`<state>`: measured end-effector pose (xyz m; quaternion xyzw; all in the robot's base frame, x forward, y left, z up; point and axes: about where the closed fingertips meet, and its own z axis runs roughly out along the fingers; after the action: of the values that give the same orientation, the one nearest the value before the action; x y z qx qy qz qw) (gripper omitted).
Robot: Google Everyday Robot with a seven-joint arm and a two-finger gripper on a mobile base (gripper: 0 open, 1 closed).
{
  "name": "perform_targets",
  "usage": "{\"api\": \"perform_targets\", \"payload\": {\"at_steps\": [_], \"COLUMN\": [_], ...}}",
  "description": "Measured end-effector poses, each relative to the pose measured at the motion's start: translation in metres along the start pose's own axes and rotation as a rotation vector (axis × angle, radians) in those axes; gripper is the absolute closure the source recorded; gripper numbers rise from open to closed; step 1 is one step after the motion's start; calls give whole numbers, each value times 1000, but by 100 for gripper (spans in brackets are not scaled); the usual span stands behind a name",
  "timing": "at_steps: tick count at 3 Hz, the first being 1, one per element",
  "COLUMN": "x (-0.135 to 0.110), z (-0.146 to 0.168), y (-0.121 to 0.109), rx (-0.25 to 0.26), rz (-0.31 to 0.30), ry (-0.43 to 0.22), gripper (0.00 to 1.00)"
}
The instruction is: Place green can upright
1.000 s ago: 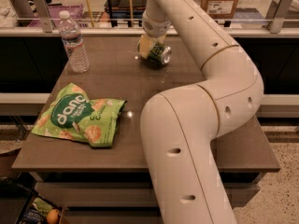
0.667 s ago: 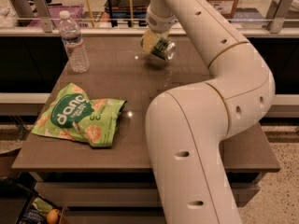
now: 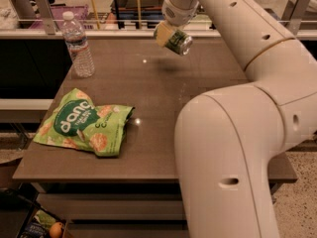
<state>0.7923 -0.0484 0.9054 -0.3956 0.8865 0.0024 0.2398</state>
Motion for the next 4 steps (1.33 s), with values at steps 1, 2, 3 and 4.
{"api": "perform_targets", "payload": {"at_steps": [1,2,3,4], "x": [-9,-16,-20,-19], "z": [-22,-41,-61,-74], "y": [-2,1,7,9], "rx": [31,61,89,83], "rz": [-23,-48,-75,-100], "ry": [-98,-186,-277,-372], "gripper": [100,100,100,100]}}
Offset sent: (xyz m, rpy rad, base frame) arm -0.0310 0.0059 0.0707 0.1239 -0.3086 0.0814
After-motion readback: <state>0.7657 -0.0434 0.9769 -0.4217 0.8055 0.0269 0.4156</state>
